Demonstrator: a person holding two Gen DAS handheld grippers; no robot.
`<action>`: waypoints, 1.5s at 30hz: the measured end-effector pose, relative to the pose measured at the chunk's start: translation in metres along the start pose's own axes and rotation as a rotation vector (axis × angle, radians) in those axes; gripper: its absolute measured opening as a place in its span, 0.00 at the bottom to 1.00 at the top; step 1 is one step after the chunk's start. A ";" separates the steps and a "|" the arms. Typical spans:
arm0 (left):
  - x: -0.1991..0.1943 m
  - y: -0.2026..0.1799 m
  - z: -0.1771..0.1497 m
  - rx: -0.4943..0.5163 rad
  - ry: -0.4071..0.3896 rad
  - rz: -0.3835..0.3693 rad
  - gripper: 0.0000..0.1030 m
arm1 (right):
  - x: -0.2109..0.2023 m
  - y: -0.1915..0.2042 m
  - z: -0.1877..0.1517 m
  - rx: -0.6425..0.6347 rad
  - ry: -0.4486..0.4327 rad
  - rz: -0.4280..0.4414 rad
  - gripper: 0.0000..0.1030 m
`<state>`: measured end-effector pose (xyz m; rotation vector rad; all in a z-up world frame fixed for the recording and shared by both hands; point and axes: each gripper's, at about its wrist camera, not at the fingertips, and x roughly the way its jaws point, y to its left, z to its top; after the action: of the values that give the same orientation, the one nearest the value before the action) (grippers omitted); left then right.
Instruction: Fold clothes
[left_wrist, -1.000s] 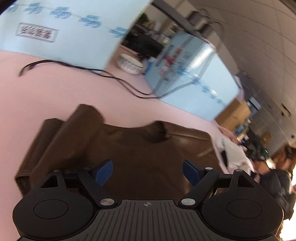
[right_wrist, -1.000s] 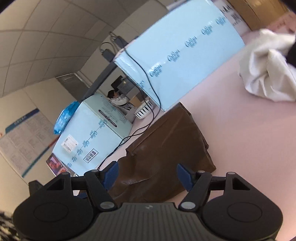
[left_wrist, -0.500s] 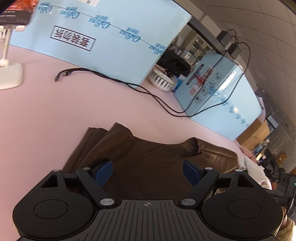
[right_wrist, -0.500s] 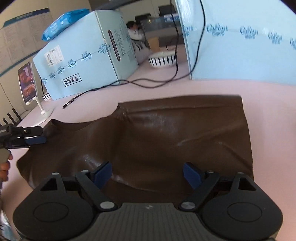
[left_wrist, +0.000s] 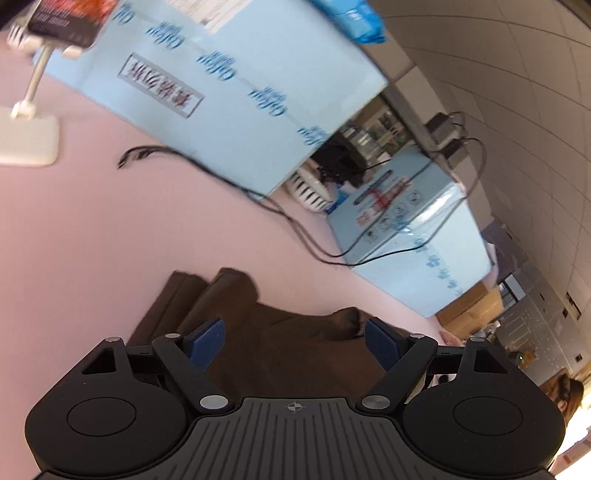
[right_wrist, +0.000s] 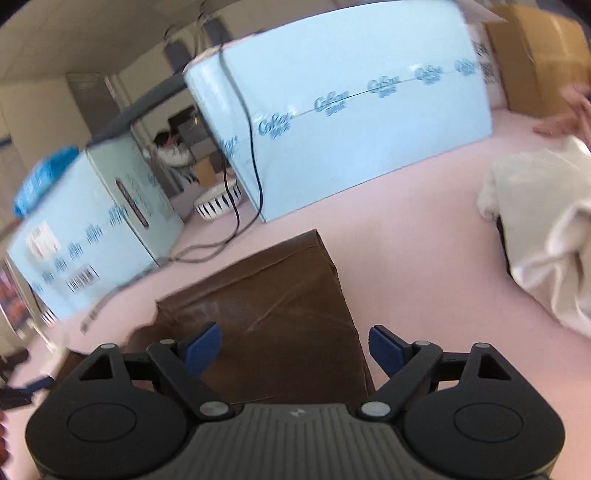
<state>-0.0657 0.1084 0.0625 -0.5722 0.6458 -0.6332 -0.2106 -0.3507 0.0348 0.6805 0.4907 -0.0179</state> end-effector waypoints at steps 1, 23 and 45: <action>0.003 -0.013 0.000 0.033 0.019 -0.037 0.88 | -0.018 -0.007 -0.002 0.071 -0.018 0.054 0.94; 0.131 -0.044 -0.047 0.144 0.313 0.030 0.89 | 0.023 -0.012 -0.057 0.259 -0.114 -0.041 0.99; 0.134 -0.078 -0.072 0.170 0.359 0.030 0.89 | -0.012 -0.041 -0.050 0.228 -0.380 -0.131 0.11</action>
<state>-0.0586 -0.0563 0.0172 -0.2912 0.9242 -0.7625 -0.2496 -0.3537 -0.0177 0.8447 0.1667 -0.3246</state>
